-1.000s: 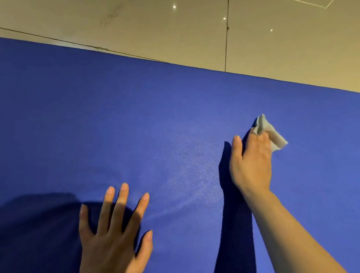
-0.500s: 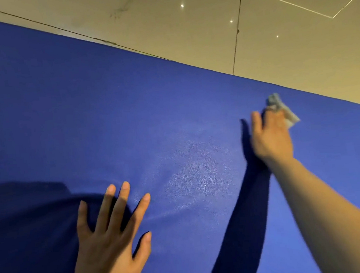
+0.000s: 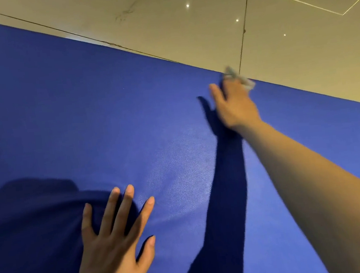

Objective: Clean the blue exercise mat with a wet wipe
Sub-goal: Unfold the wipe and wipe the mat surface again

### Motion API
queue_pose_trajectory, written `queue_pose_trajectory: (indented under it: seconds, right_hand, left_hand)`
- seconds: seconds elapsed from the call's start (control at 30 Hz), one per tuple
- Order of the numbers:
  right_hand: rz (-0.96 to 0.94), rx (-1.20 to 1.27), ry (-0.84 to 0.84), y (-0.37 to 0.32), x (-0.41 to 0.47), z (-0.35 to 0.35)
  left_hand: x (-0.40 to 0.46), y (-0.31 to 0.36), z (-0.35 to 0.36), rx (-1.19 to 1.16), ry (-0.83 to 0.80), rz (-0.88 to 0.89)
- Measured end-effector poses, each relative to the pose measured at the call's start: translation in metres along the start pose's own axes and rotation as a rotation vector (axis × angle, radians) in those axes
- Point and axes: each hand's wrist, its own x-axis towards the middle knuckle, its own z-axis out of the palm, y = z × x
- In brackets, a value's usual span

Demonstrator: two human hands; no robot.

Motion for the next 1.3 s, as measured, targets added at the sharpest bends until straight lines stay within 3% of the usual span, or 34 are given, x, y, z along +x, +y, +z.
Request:
queue_pose_trajectory:
  seconds: [0.13,0.2,0.3,0.53,0.63,0.8,0.87,0.93,1.1,1.17,1.23,1.3]
  right_hand:
    - [0.363,-0.061,0.08,0.06,0.002,-0.043]
    - [0.421,-0.052,0.069,0.062,-0.001,-0.046]
    - [0.286,-0.025,0.054,0.03,0.004,-0.029]
    - [-0.215,0.034,-0.205,-0.079,-0.006,0.038]
    - [-0.161,-0.089,-0.176,-0.052,-0.013,0.018]
    - [0.291,-0.06,0.03,0.018,-0.04,-0.024]
    - [0.381,0.016,0.073,0.019,-0.052,-0.019]
    - [0.329,0.04,0.041,0.002,-0.066,-0.005]
    - [-0.134,0.041,-0.246,-0.061,-0.13,0.028]
    - [-0.203,0.042,-0.232,-0.056,-0.149,0.031]
    - [-0.14,0.095,-0.112,-0.03,-0.157,0.023]
    - [0.061,0.046,-0.007,0.002,-0.161,0.009]
  left_hand:
    - [0.0,-0.002,0.0,-0.021,-0.029,-0.015]
    - [-0.001,0.0,0.0,-0.014,0.014,0.0]
    - [0.0,0.003,-0.001,-0.028,0.053,-0.001]
    - [0.001,0.0,-0.002,0.002,0.059,0.025]
    - [0.0,0.002,-0.003,-0.013,0.051,0.019]
    - [0.004,0.0,-0.003,-0.05,0.063,0.011]
    - [0.004,-0.002,-0.003,-0.038,0.055,0.018]
    - [0.003,-0.002,-0.003,-0.041,0.034,0.021]
    - [0.001,-0.002,-0.005,-0.073,-0.02,-0.003]
    - [0.003,-0.003,-0.009,-0.06,-0.053,0.009]
    - [0.004,-0.004,-0.012,-0.047,-0.142,0.023]
    - [0.006,-0.006,-0.013,-0.052,-0.203,0.009]
